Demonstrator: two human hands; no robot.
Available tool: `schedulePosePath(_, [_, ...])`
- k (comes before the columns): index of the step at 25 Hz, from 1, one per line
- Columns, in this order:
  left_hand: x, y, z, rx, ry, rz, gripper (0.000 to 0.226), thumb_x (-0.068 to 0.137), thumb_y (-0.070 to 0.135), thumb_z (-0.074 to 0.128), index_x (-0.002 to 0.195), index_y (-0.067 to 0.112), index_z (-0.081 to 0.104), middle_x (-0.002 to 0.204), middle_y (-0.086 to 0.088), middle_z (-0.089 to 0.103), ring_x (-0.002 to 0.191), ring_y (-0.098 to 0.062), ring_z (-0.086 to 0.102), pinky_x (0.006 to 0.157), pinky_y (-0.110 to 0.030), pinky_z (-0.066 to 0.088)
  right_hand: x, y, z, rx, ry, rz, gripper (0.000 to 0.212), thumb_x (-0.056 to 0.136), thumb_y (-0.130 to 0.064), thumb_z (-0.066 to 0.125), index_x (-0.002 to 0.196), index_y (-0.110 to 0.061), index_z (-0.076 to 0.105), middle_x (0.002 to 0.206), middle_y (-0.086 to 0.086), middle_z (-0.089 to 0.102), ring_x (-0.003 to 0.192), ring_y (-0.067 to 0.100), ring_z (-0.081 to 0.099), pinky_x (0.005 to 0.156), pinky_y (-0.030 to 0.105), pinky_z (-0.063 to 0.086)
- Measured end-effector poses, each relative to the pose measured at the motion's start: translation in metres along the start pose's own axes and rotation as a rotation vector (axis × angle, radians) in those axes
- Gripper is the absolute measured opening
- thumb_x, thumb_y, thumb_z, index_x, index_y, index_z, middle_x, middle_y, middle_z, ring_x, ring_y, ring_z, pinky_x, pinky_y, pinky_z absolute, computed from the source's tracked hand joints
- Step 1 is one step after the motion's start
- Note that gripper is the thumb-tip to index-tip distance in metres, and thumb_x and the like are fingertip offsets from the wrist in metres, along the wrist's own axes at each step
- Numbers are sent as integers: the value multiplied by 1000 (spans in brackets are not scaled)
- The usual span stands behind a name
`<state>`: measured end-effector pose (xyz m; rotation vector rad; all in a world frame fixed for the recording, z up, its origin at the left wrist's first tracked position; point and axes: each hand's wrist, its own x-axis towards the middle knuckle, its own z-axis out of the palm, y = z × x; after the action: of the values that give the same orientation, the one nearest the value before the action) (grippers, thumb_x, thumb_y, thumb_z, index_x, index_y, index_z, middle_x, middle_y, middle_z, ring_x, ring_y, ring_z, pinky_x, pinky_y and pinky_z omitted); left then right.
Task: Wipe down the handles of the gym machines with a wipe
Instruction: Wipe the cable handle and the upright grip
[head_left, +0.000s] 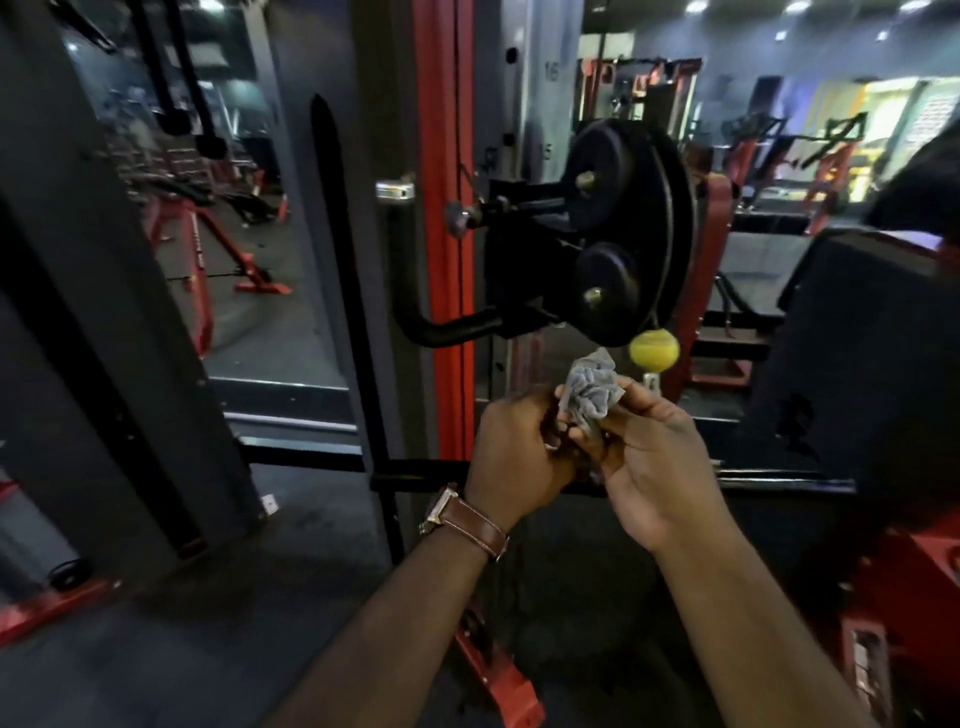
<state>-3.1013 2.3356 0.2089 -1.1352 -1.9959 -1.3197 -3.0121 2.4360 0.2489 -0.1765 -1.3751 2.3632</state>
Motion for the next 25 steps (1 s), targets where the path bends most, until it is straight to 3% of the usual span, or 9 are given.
schedulePosePath(4, [7,-37,-43,-90,146,-181,7,78,11,72,81,13,67,75,7,67,70,-5,64,64,-29,55,31,33,36,-84,79,-106,25,92,7,55,108,-5,70,97,12,74,85,18,70,70,26,57])
schedulePosePath(9, [36,-85,-82,-246,369,-729,36,74,9,84,97,19,59,80,5,61,69,-11,60,58,-19,52,110,66,65,-306,304,-114,8,88,-7,68,85,-4,75,80,7,72,75,19,68,79,40,59])
schedulePosePath(10, [42,-96,-86,-279,350,-802,45,72,11,86,104,21,57,85,5,60,73,-10,59,59,-17,49,123,72,72,-379,300,-150,6,86,-8,71,82,-9,75,78,2,72,74,15,67,77,34,57])
schedulePosePath(13, [64,-133,-86,-396,182,-748,50,69,22,89,111,28,62,102,6,68,92,-10,66,76,-27,55,157,85,93,-744,332,-346,11,88,-7,70,94,-13,77,82,-10,71,84,-1,69,75,8,48])
schedulePosePath(15, [75,-143,-80,-468,139,-725,31,73,27,86,99,26,70,97,6,73,93,-12,69,80,-32,57,173,89,97,-943,409,-393,21,90,-7,64,106,-16,75,100,0,72,103,14,66,90,16,48])
schedulePosePath(18, [85,-155,-73,-386,179,-697,11,80,23,78,90,18,75,86,2,73,82,-7,68,66,-21,51,188,95,94,-969,572,-432,25,91,-4,60,109,-12,75,108,9,71,104,21,62,91,7,34])
schedulePosePath(20, [84,-161,-73,-328,145,-641,9,82,19,75,91,16,76,80,3,71,68,3,64,54,-12,47,179,111,102,-943,635,-495,16,92,-5,64,102,-8,76,98,5,72,92,9,62,88,5,37])
schedulePosePath(22, [84,-165,-73,-329,128,-614,4,82,18,75,86,16,75,74,4,69,57,7,60,50,-11,45,163,133,111,-915,587,-550,13,90,-11,71,101,-13,77,94,-7,72,87,-1,64,85,13,52])
schedulePosePath(25, [85,-164,-76,-342,103,-585,3,83,19,75,81,18,73,70,4,67,53,6,59,47,-11,43,167,136,104,-976,491,-620,15,88,-3,69,97,-12,77,95,-7,68,89,0,61,87,5,44])
